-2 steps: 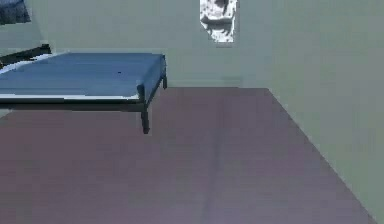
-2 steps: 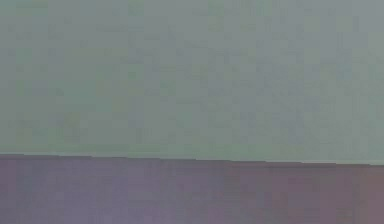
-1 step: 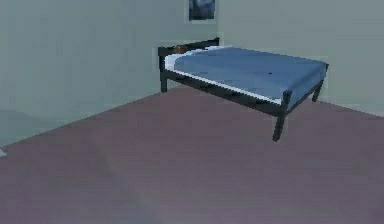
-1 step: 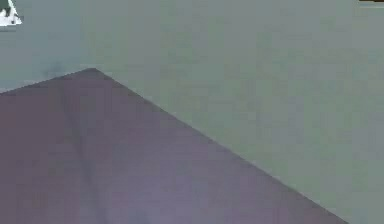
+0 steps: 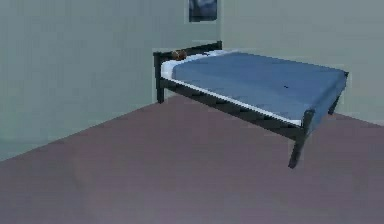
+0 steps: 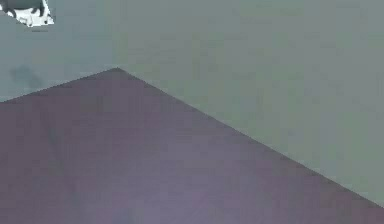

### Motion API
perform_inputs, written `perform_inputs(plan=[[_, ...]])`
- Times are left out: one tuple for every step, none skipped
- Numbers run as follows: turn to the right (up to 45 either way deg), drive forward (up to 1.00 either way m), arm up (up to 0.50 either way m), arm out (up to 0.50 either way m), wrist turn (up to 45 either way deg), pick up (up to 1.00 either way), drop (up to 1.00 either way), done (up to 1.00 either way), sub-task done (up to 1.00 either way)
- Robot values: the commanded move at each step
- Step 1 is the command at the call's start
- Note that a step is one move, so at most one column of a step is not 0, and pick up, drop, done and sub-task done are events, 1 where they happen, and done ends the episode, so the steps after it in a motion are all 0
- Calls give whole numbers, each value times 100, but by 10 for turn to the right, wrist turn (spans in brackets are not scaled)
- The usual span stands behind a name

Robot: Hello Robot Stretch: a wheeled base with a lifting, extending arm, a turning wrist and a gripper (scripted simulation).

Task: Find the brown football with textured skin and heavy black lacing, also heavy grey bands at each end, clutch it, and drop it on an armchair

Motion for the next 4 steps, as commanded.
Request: perform_inputs(plan=[[-120,0,0,0,0,0,0,0,0],[0,100,0,0,0,0,0,0,0],[0,100,0,0,0,0,0,0,0],[-150,0,0,0,0,0,0,0,0]])
